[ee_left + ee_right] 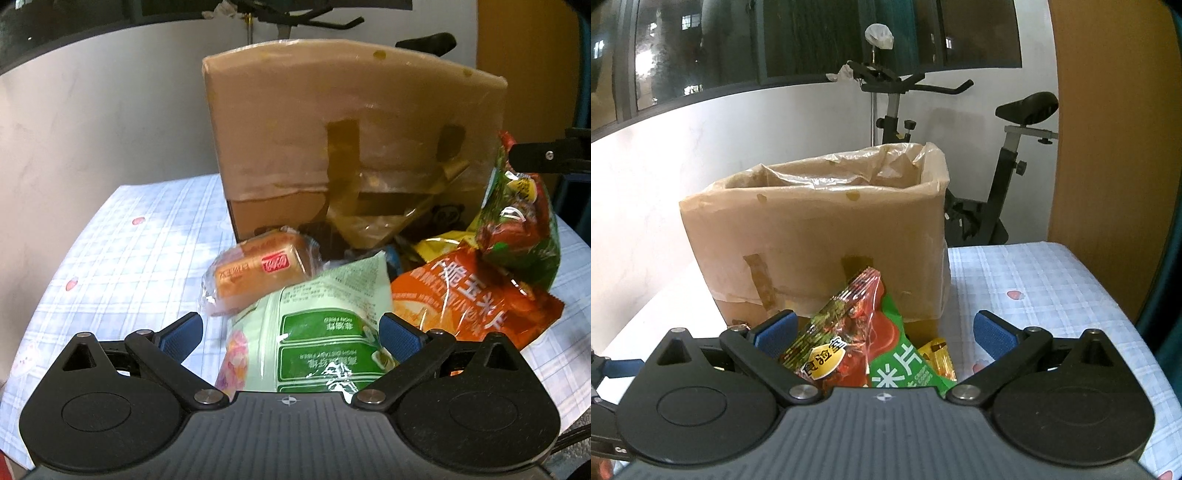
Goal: Organize snacks
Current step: 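Close the left gripper on the green snack bag while the right gripper approaches the red-green chip bag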
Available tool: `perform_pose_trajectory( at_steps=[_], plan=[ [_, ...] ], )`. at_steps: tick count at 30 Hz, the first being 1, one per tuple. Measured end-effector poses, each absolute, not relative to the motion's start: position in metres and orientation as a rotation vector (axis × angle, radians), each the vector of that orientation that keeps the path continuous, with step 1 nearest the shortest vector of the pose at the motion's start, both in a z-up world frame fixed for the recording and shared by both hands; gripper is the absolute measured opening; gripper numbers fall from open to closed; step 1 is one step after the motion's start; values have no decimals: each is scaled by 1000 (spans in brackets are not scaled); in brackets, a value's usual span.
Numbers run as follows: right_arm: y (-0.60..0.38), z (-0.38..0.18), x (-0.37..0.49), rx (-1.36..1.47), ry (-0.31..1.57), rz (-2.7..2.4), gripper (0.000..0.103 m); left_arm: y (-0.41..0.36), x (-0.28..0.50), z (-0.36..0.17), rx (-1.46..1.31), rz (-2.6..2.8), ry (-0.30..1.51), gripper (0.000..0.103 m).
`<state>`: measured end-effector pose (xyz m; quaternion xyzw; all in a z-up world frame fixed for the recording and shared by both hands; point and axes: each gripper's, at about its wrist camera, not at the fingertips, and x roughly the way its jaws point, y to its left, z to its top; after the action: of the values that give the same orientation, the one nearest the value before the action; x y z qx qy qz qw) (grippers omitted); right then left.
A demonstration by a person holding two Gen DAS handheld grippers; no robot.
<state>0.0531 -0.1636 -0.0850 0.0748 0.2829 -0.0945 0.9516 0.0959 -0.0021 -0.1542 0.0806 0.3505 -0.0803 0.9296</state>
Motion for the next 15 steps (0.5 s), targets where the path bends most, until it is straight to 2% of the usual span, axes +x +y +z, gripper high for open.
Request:
perform_pose_trajectory(
  at_steps=[15],
  plan=[
    [-164, -98, 55, 178, 611, -185, 103, 12, 113, -177, 56, -158, 797, 103]
  ],
)
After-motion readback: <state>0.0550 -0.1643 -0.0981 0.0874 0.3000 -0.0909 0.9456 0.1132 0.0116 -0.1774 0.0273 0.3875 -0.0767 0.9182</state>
